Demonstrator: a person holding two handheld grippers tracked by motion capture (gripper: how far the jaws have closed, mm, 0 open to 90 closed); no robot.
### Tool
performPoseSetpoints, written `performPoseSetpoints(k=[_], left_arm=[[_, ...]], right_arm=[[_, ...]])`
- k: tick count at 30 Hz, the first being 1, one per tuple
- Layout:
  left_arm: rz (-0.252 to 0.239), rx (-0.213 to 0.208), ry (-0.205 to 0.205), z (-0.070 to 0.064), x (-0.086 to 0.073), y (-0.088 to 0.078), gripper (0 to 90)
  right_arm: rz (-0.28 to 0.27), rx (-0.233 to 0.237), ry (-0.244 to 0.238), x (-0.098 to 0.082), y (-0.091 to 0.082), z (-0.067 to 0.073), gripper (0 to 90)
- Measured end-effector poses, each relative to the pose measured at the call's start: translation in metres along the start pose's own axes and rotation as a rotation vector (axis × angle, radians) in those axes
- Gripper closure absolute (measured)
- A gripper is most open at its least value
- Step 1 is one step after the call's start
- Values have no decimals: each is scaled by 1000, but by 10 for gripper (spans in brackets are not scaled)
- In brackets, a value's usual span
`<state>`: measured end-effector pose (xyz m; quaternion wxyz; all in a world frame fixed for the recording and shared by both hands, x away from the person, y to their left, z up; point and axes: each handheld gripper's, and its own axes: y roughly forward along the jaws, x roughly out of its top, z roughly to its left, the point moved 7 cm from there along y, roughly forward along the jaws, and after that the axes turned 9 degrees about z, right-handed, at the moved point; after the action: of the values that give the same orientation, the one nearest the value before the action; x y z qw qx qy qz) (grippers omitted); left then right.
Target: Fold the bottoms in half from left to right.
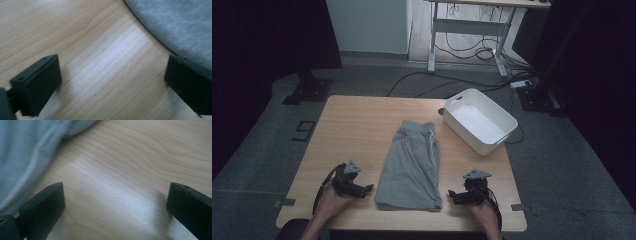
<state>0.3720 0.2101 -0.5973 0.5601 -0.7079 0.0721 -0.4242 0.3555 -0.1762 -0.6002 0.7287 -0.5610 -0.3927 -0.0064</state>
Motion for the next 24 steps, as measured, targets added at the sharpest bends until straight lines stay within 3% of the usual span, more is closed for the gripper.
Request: performPoseSetpoints(k=[4,10,13,19,24], left_arm=[[-31,-31,35,-11,6,-13,30],[-77,-99,114,-32,10,-35,64],[-83,-123,165,-45,9,-42,93],[-76,-189,240,-70,9,-39,136],[-44,-228,301,-87,9,-28,140]], right_arm=[[-1,38,-31,3,-8,15,37],[-23,121,-40,3,-23,37,119],[-26,150,-67,4,-29,50,137],[-19,203,-143,8,-32,75,193],[14,233,-203,7,-24,91,283]])
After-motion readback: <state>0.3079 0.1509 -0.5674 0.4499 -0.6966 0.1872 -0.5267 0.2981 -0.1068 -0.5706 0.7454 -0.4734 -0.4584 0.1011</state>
